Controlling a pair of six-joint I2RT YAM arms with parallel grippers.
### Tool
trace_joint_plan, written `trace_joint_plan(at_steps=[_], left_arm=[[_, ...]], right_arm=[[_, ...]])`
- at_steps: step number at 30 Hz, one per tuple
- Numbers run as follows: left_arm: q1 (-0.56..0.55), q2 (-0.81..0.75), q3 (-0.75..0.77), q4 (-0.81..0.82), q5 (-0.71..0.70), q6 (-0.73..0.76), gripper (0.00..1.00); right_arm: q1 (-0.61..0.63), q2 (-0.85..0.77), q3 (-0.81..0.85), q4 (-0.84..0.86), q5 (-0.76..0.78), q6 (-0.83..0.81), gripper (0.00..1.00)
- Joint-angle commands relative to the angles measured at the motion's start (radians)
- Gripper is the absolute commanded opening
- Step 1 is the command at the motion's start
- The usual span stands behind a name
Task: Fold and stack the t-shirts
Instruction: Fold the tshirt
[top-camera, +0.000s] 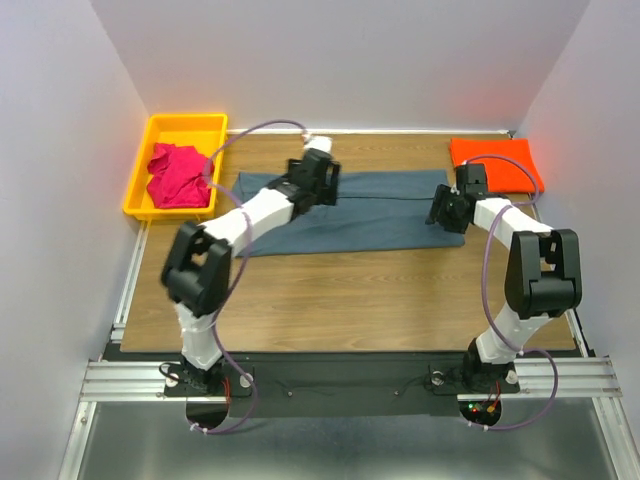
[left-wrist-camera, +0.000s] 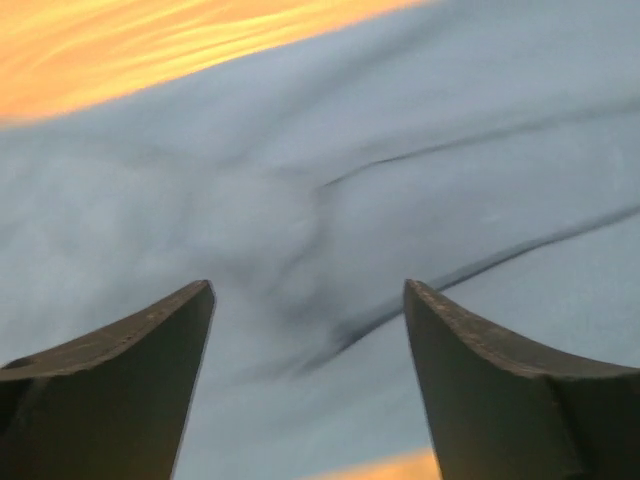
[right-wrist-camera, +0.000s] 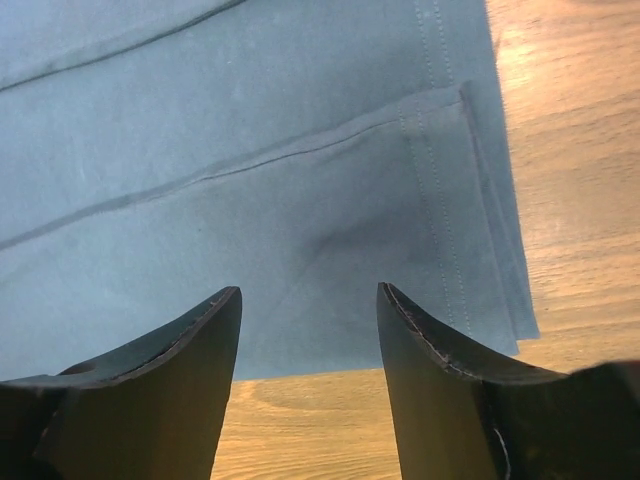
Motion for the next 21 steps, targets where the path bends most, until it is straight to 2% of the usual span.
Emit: trace_joint_plan(at_steps=[1, 6, 10, 17, 21], left_arm=[[0.107, -0.188, -0.194, -0.112, -0.048, -0.262, 0.84], [0.211, -0.253, -0.382, -0.137, -0.07, -0.298, 0.8], [0.28, -0.227, -0.434, -0.118, -0.028, -0.305, 0.79], [0.348, -0.06, -0.347, -0.124, 0.055, -0.293, 0.78], [0.387, 0.056, -0.238, -0.172, 0.068, -0.264, 0.78]], right_arm=[[-0.017, 0.008, 0.029, 0.037, -0.023, 0.024, 0.62], [-0.023, 0.026, -0.003, 0.037, -0.041, 0.043, 0.61], [-0.051, 0.029, -0.052, 0.035, -0.057, 0.069, 0.61], [-0.075, -0.005, -0.179, 0.022, -0.101, 0.118, 0.61], [-0.075, -0.049, -0.241, -0.063, -0.211, 0.115, 0.64]])
